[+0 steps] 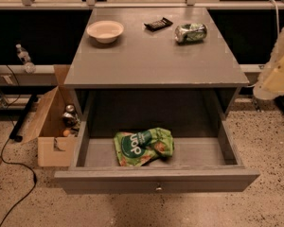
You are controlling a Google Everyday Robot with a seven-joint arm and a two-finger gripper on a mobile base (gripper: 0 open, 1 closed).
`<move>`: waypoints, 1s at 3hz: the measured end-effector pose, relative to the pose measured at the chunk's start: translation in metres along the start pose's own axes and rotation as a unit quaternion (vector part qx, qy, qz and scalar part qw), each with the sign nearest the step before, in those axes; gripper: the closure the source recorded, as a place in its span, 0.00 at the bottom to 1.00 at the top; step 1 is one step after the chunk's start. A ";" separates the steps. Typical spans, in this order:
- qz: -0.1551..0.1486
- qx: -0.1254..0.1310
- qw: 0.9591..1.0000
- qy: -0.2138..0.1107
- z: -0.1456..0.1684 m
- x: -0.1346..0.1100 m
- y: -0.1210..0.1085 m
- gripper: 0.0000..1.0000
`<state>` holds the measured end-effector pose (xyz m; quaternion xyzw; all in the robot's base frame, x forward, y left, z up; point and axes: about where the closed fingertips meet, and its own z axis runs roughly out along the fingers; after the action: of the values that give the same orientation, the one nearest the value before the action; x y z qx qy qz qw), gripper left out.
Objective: Pick green rice chip bag from top drawer and place on counter
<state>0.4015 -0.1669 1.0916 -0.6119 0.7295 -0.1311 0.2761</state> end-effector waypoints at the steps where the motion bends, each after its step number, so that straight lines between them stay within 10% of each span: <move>1: 0.001 -0.003 1.000 -0.005 0.003 0.000 0.001 0.00; 3: 0.026 -0.058 0.996 -0.057 0.066 0.003 0.020 0.00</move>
Offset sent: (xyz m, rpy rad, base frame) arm 0.0286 -0.0056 -0.0760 0.1583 0.1317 0.0372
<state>0.4217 -0.1561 1.0268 -0.6139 0.7348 -0.0457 0.2847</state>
